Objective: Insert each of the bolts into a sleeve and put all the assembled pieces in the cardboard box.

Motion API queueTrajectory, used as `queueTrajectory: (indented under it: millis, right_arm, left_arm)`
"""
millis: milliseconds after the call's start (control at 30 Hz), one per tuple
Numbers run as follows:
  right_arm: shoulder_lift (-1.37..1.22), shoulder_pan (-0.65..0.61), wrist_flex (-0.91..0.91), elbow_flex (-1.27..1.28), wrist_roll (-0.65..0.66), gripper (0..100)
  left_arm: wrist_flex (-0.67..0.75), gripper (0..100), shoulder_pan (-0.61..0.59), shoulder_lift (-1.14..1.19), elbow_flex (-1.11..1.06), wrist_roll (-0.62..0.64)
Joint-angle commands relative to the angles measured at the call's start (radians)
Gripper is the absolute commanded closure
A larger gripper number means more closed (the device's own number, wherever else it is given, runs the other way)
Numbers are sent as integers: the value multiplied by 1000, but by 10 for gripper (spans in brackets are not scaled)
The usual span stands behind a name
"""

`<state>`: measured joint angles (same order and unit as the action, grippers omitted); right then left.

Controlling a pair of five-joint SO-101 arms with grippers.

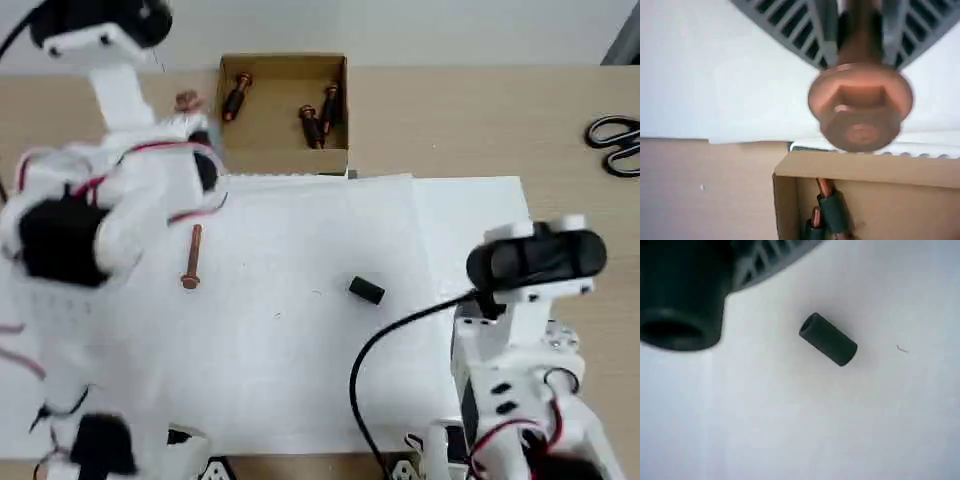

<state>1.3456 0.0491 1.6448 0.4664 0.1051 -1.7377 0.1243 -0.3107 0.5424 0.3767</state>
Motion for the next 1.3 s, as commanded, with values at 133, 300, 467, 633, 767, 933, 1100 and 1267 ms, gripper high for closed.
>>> queueTrajectory:
  millis: [133,300,467,633,767,933,1100,1267]
  right_arm:
    - [177,-8,-35,133,69,995]
    - [288,-21,-105,281,63,995]
    - [390,-160,-186,419,-9,995]
    - [466,-300,-294,560,-89,995]
    - [467,-357,-372,624,-129,995]
    - [467,-452,-458,713,-144,995]
    - [467,-607,-590,818,-143,995]
    - [467,-731,-699,891,-141,995]
  left_arm:
    - [35,994,5,-405,-323,-34]
    - [250,994,-81,-651,-619,-32]
    - [473,994,-164,-902,-946,-31]
    - [577,994,-163,-1073,-1181,71]
    - [588,994,-161,-1123,-1283,137]
    - [618,994,-121,-1162,-1379,196]
    - [761,994,-78,-1304,-1518,196]
    - [853,994,-78,-1473,-1670,164]
